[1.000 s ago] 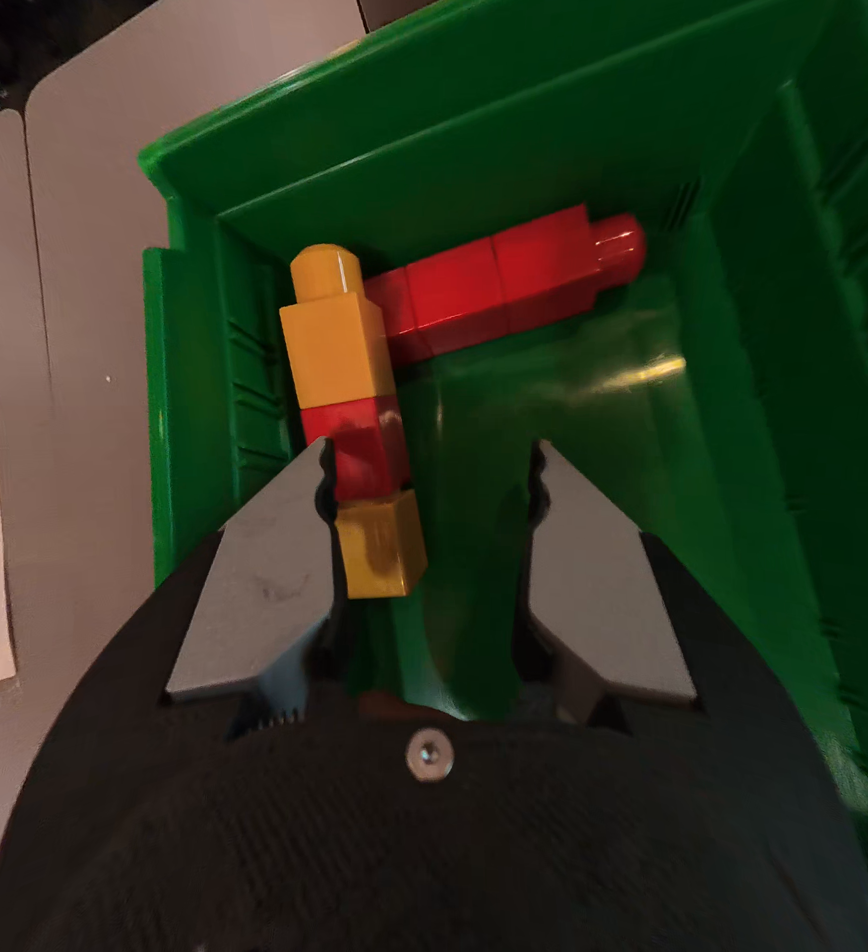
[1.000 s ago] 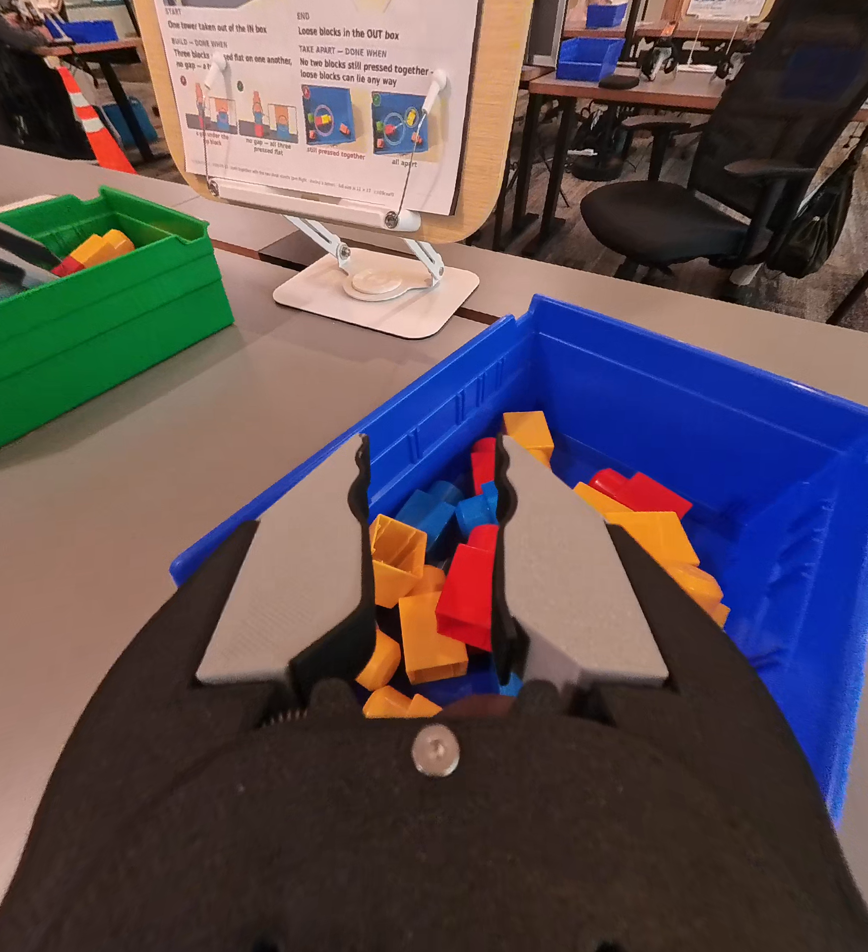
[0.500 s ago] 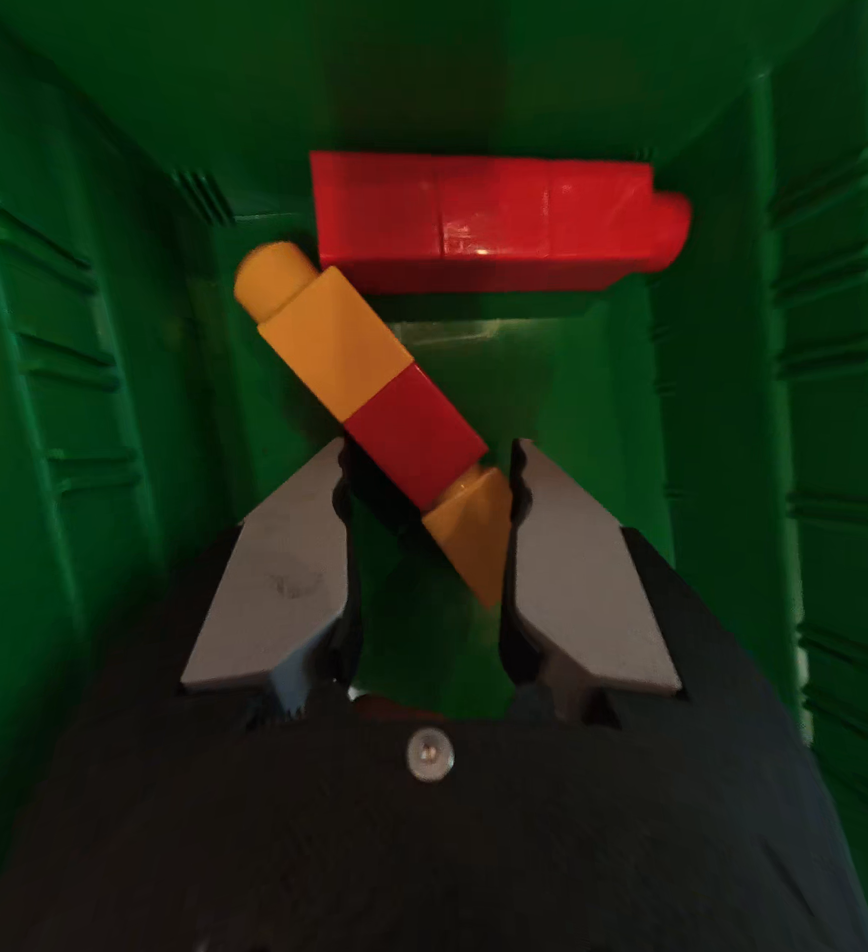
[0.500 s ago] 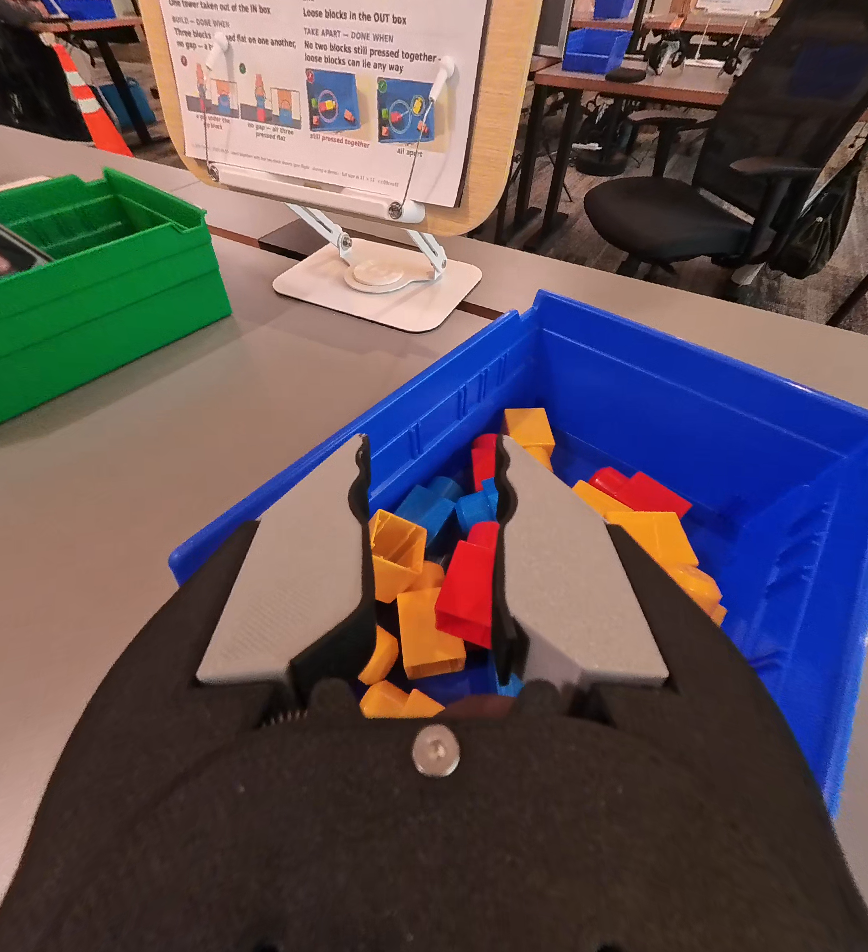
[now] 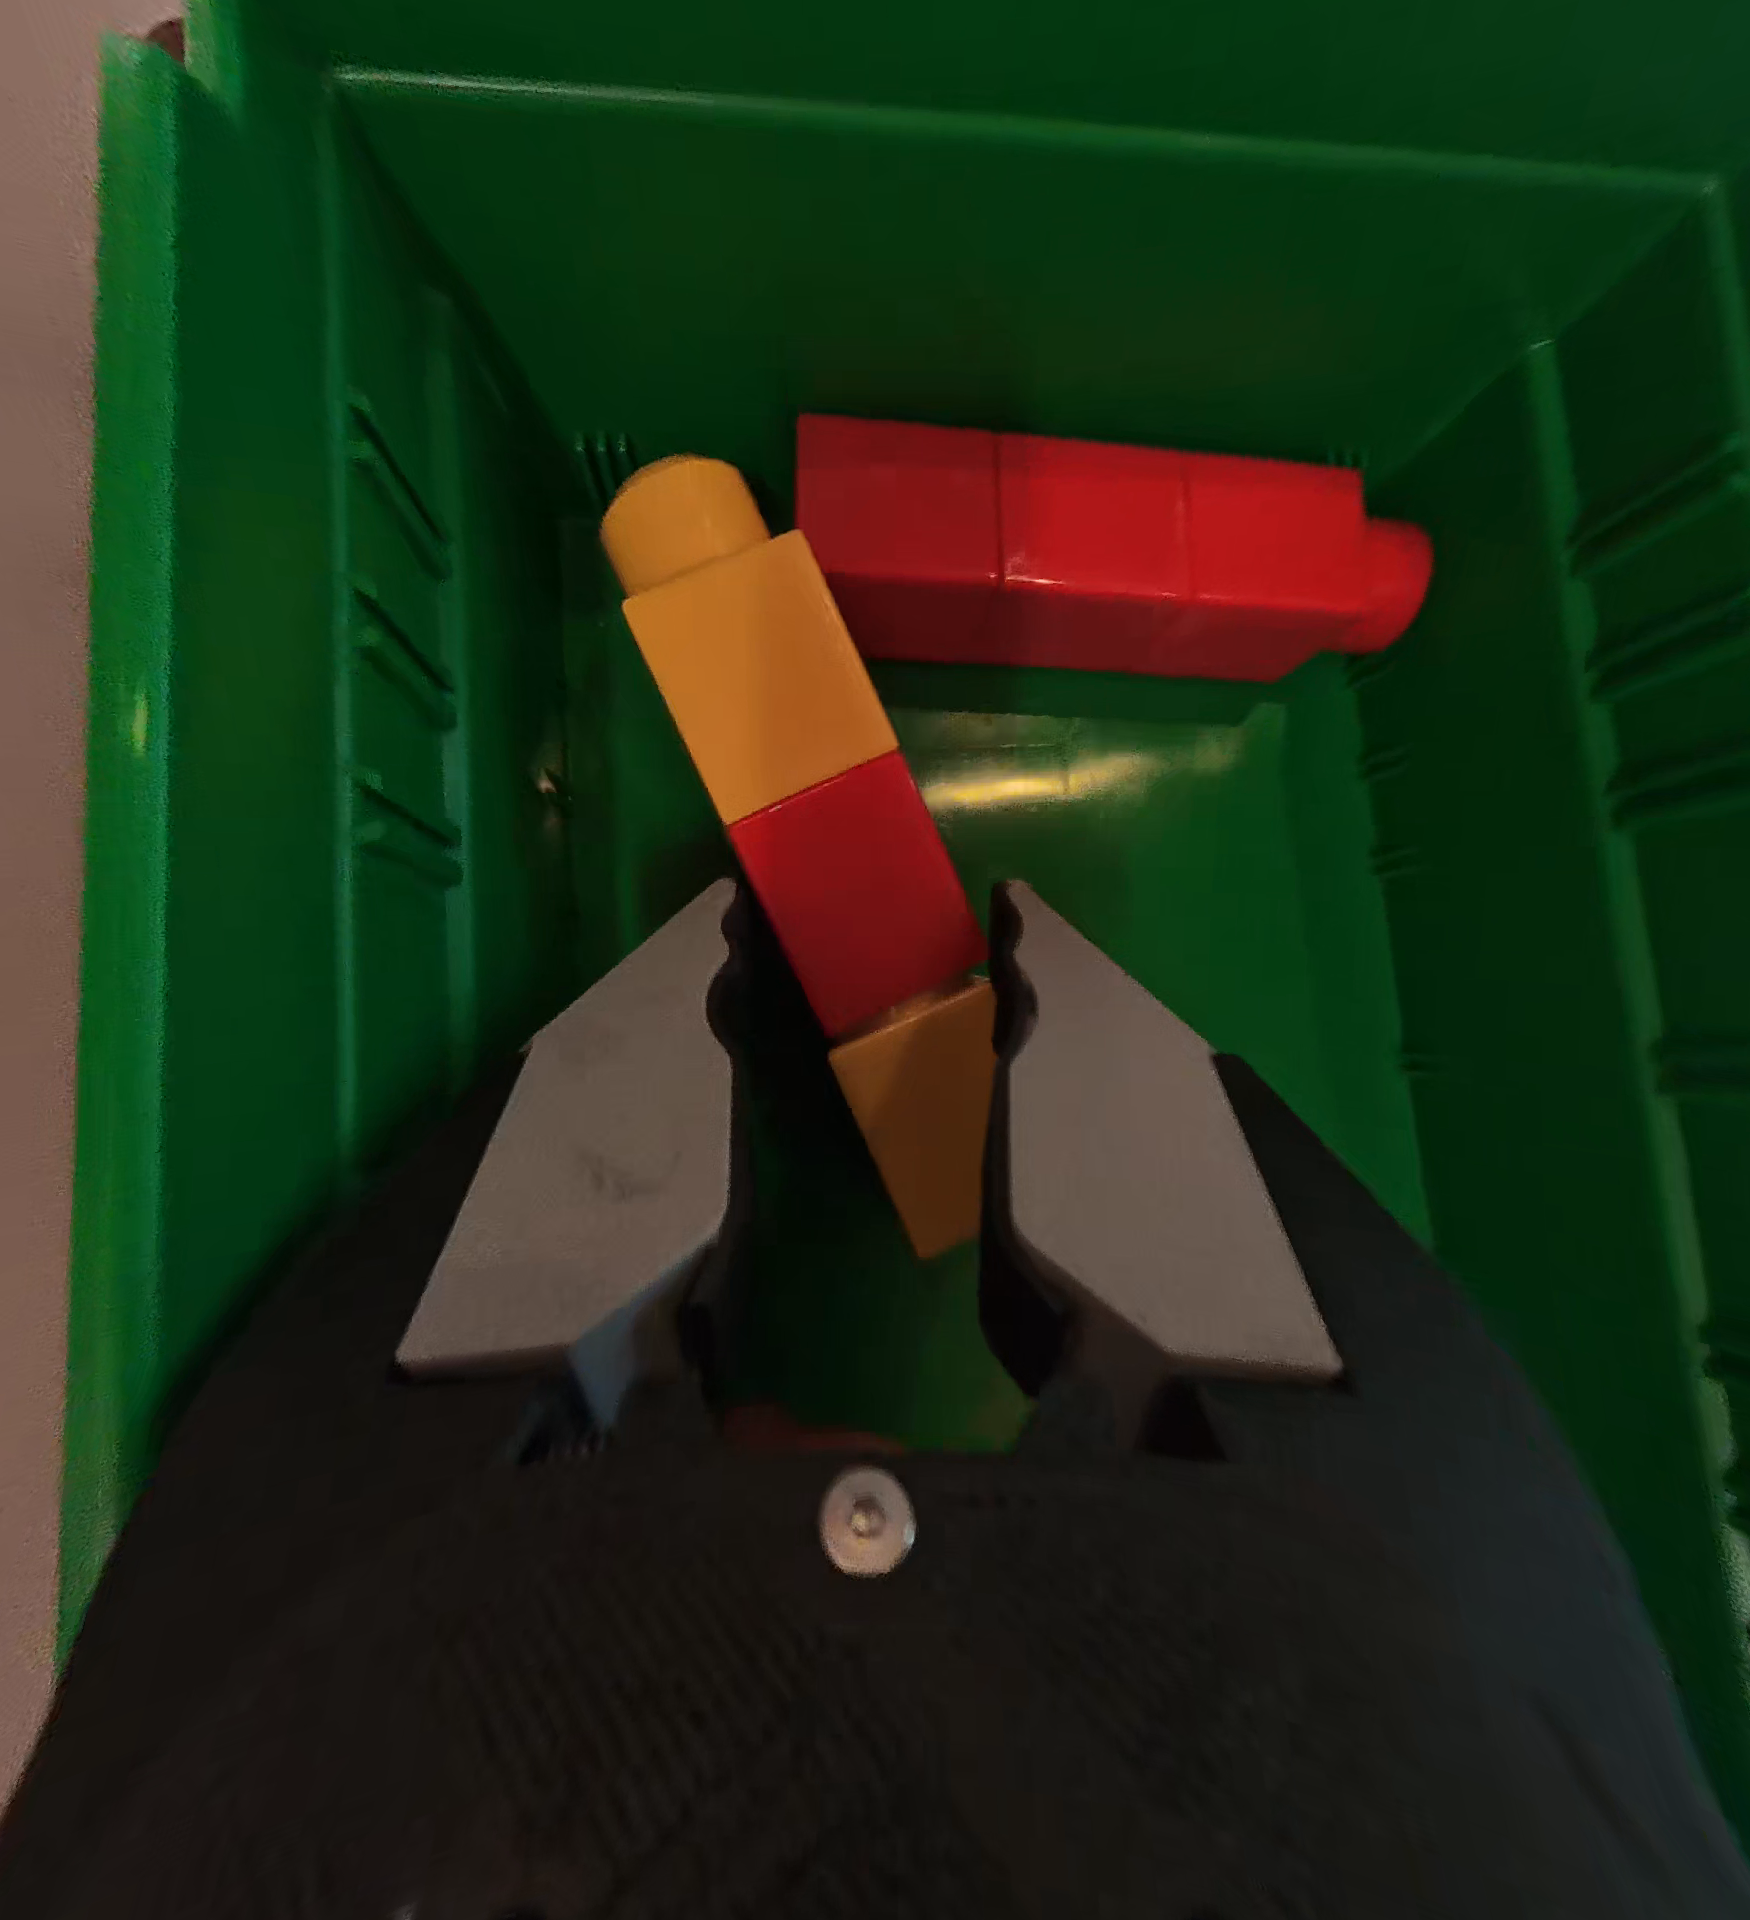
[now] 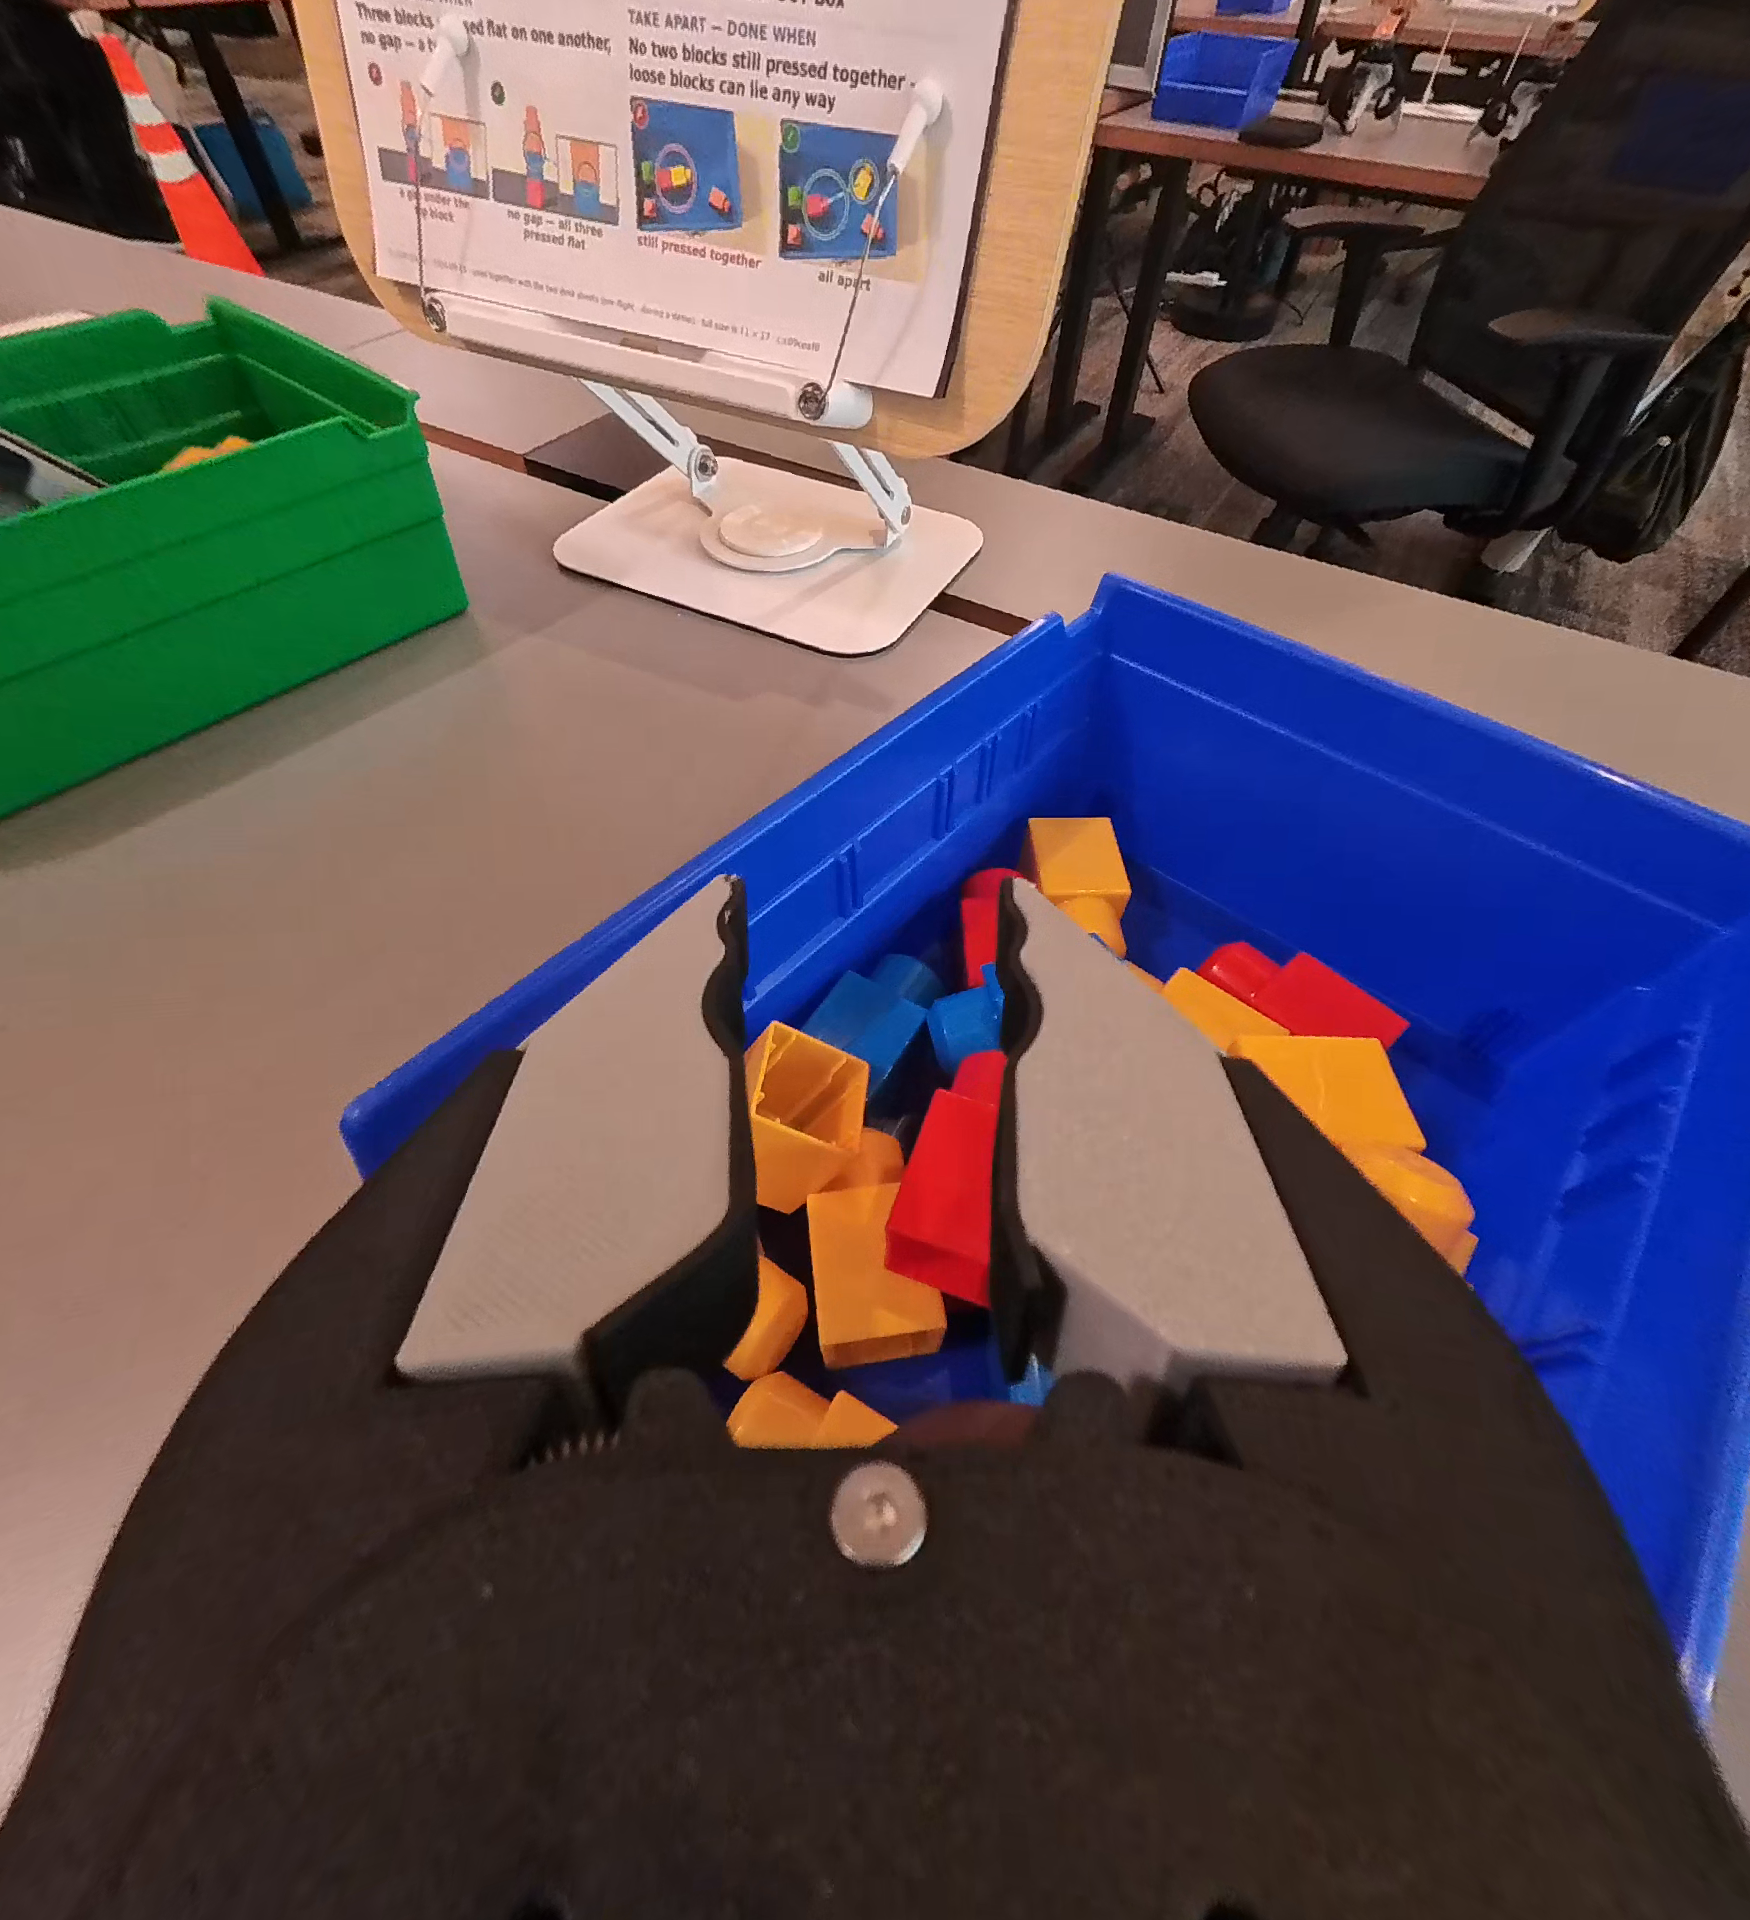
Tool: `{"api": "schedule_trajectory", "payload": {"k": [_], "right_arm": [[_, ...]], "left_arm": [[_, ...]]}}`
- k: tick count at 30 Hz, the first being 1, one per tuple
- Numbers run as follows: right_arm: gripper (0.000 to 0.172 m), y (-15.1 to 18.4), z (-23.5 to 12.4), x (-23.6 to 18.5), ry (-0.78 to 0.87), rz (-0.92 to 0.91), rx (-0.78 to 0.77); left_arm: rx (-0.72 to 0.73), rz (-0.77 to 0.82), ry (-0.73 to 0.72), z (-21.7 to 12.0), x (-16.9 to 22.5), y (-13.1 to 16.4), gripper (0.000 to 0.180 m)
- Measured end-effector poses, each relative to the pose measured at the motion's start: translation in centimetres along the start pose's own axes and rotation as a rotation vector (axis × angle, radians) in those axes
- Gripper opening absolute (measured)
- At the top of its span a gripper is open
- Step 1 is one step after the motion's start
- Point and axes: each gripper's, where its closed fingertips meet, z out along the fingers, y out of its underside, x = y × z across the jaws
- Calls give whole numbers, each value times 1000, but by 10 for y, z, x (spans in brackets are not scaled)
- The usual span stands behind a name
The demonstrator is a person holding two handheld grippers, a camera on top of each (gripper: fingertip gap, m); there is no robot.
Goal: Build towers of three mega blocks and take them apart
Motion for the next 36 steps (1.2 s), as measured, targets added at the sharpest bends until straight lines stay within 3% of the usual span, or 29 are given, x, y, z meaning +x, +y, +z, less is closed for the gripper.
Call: {"api": "schedule_trajectory", "payload": {"k": [7,13,18,21,24,28,32,36], "right_arm": [[45,-1,1,-4,-11,-6,1],[45,-9,1,-27,-132,29,38],[46,-29,-5,-68,-368,122,126],[48,-44,-14,-106,-599,210,187],[54,-52,-22,-136,-777,270,210],[66,-58,-23,-159,-871,315,228],[70,-65,-26,-170,-944,389,249],[68,-55,-15,-177,-917,386,188]], "left_arm": [[153,-40,127,-19,20,-2,41],[362,8,316,-70,63,-32,40],[547,106,607,-134,142,-57,40],[598,203,823,-164,213,-53,40],[611,259,1032,-181,282,-36,39],[546,311,1221,-178,351,-10,40],[445,361,1292,-158,391,12,40],[386,375,1328,-145,410,25,40]]}}
